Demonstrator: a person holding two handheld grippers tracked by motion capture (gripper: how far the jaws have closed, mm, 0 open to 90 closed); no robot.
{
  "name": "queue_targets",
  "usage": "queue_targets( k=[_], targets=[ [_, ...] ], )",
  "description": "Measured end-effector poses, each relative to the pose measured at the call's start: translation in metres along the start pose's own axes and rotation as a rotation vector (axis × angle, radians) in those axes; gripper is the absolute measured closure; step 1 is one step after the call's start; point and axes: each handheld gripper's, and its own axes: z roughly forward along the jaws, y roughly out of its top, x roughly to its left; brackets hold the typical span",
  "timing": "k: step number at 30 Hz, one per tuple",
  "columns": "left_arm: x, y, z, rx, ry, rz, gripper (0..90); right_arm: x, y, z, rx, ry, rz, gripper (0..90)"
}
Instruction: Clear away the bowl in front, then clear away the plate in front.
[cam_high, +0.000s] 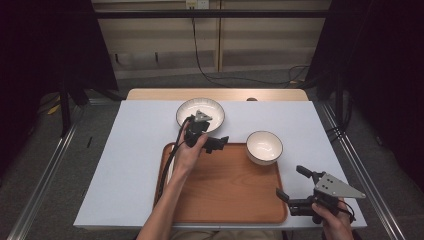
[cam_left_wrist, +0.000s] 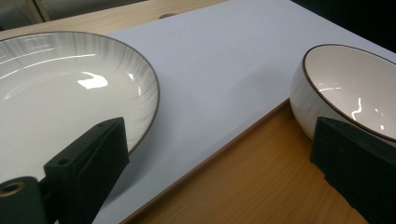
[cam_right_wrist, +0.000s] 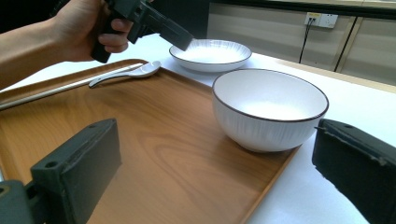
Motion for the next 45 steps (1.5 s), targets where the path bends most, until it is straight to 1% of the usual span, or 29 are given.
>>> queue_targets(
  k=[1, 4, 6, 9, 12, 13, 14, 15, 17, 20, 22, 24, 25, 26, 27, 28, 30, 31, 32, 34, 35, 36, 37, 39, 40, 42, 43, 44, 45],
  targets=[
    [0.003, 0.0, -0.002, 0.001, 0.011, -0.004, 4.6, 0.0, 0.0, 0.0, 0.002, 0.002, -0.001, 1.0],
    [0.01, -0.001, -0.007, 0.007, 0.007, -0.018, 4.6, 0.0, 0.0, 0.0, -0.001, -0.002, -0.004, 1.0],
    [0.014, -0.001, -0.011, 0.004, 0.026, -0.027, 4.3, 0.0, 0.0, 0.0, -0.002, 0.001, -0.007, 0.9],
    [0.023, -0.001, -0.015, 0.008, 0.039, -0.045, 4.5, 0.0, 0.0, 0.0, -0.005, 0.002, -0.011, 0.9],
    [0.031, -0.002, -0.018, 0.012, 0.081, -0.037, 4.5, 0.0, 0.0, -0.001, -0.006, -0.001, -0.004, 1.0],
    [0.032, -0.002, -0.019, 0.007, 0.087, -0.045, 4.6, -0.001, 0.0, 0.0, -0.003, 0.003, -0.002, 0.9],
    [0.036, -0.003, -0.019, 0.001, 0.086, -0.065, 4.6, -0.001, 0.0, 0.0, -0.005, -0.002, -0.003, 1.0],
    [0.039, -0.003, -0.02, 0.007, 0.076, -0.068, 4.4, -0.001, 0.0, 0.0, 0.003, -0.001, -0.004, 1.0],
    [0.041, -0.004, -0.02, 0.013, 0.087, -0.071, 4.3, -0.001, 0.0, 0.002, 0.003, 0.002, -0.013, 1.1],
    [0.045, -0.002, -0.02, 0.006, 0.107, -0.108, 3.7, -0.001, 0.0, 0.001, 0.004, 0.006, -0.011, 1.1],
    [0.048, -0.001, -0.021, 0.003, 0.127, -0.118, 2.9, -0.001, 0.0, 0.001, 0.002, 0.005, -0.005, 1.2],
    [0.054, 0.001, -0.025, 0.009, 0.111, -0.116, 2.8, -0.001, 0.0, 0.0, 0.002, 0.005, -0.01, 1.1],
    [0.056, 0.002, -0.026, 0.005, 0.115, -0.117, 2.6, -0.001, 0.0, 0.0, 0.001, 0.005, -0.012, 1.2],
    [0.058, 0.002, -0.026, 0.003, 0.12, -0.112, 2.5, -0.001, 0.0, 0.001, 0.001, 0.006, -0.01, 1.1],
    [0.06, 0.003, -0.027, 0.008, 0.145, -0.106, 2.8, -0.001, 0.0, 0.001, 0.002, 0.006, -0.007, 1.1],
    [0.062, 0.004, -0.026, 0.001, 0.154, -0.119, 3.9, 0.0, 0.0, 0.001, 0.001, 0.007, -0.008, 1.1],
    [0.07, 0.006, -0.027, 0.012, 0.14, -0.131, 6.0, -0.001, 0.0, 0.0, -0.003, 0.01, -0.013, 1.1],
    [0.073, 0.006, -0.027, 0.015, 0.143, -0.126, 5.6, -0.001, 0.0, 0.0, -0.001, 0.008, -0.012, 1.1],
    [0.076, 0.007, -0.026, 0.006, 0.143, -0.136, 4.7, -0.001, 0.0, 0.0, 0.001, 0.01, -0.012, 1.1],
    [0.084, 0.008, -0.027, 0.016, 0.162, -0.137, 4.8, -0.001, 0.0, 0.0, 0.0, 0.016, -0.014, 1.2],
    [0.088, 0.009, -0.027, 0.015, 0.17, -0.147, 5.0, 0.0, 0.0, 0.001, -0.004, 0.017, -0.016, 1.2],
    [0.093, 0.01, -0.027, 0.015, 0.169, -0.148, 4.6, 0.0, 0.0, 0.001, -0.001, 0.022, -0.017, 1.1],
    [0.096, 0.01, -0.026, 0.008, 0.174, -0.165, 4.5, 0.0, 0.0, 0.0, -0.002, 0.024, -0.018, 1.2],
    [0.103, 0.01, -0.027, 0.005, 0.18, -0.178, 4.5, 0.0, 0.0, 0.0, -0.003, 0.026, -0.015, 1.2],
    [0.106, 0.01, -0.026, -0.004, 0.198, -0.187, 4.6, 0.0, 0.0, 0.0, -0.005, 0.027, -0.017, 1.2],
    [0.113, 0.01, -0.023, 0.02, 0.206, -0.179, 5.9, 0.0, 0.0, 0.001, 0.0, 0.026, -0.016, 1.2],
    [0.116, 0.011, -0.021, 0.04, 0.208, -0.187, 5.8, 0.0, 0.0, 0.001, 0.001, 0.026, -0.016, 1.2],
    [0.121, 0.012, -0.02, 0.081, 0.228, -0.179, 5.8, 0.0, 0.0, 0.002, -0.002, 0.027, -0.016, 1.2],
    [0.124, 0.013, -0.017, 0.093, 0.261, -0.195, 6.0, 0.001, 0.0, 0.003, 0.001, 0.031, -0.014, 1.2]
  ],
)
